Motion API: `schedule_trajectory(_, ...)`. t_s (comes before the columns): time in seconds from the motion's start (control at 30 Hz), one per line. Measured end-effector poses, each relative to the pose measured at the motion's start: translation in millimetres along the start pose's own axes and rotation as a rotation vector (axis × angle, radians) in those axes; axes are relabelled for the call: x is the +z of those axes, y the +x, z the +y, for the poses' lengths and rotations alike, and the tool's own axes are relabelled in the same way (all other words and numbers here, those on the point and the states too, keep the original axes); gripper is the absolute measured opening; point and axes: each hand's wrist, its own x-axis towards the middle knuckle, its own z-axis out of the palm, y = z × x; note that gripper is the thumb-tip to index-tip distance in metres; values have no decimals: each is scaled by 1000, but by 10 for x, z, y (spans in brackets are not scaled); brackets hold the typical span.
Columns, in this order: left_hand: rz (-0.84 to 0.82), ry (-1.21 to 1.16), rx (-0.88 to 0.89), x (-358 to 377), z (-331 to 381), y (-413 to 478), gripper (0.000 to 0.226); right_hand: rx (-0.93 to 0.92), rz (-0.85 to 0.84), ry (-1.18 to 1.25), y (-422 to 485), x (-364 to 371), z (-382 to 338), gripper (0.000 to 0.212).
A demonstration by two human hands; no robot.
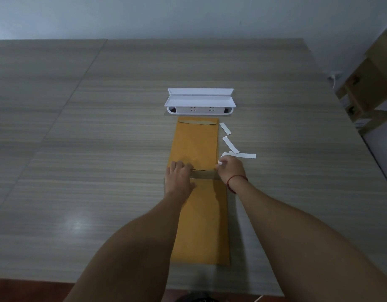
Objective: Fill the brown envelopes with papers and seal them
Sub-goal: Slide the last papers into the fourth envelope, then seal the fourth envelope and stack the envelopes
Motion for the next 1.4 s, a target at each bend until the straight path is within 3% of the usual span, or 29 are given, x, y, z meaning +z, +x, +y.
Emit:
schedule_trajectory(0.17,0,4,7,3,28,-143,41,-167,-120,-156,-171,79,-5,29)
schedule_trajectory(0.5,-103,-60,39,121,12,-483,41,-311,-285,-427,-501,246,126,43)
schedule_trajectory(0.67,-197,56,-12,225,2,-594,46,-345,-300,-692,-594,363,228,57)
schedule_trajectory(0.9,-309,94,-95,208,-84,-592,55,-219,-199,-859,-668,231,287,56)
schedule_trajectory(1.03,-292,125,-64,201,-30,-560,55,-198,-163,-863,-704,279,172,55)
schedule_trajectory(1.17,-291,27,-5,242,18,-589,55,-272,-338,-672,-764,468,103,57)
schedule_trajectory(1.4,-385,123,-38,170,-21,-584,53,-218,-368,-848,-799,466,82,67)
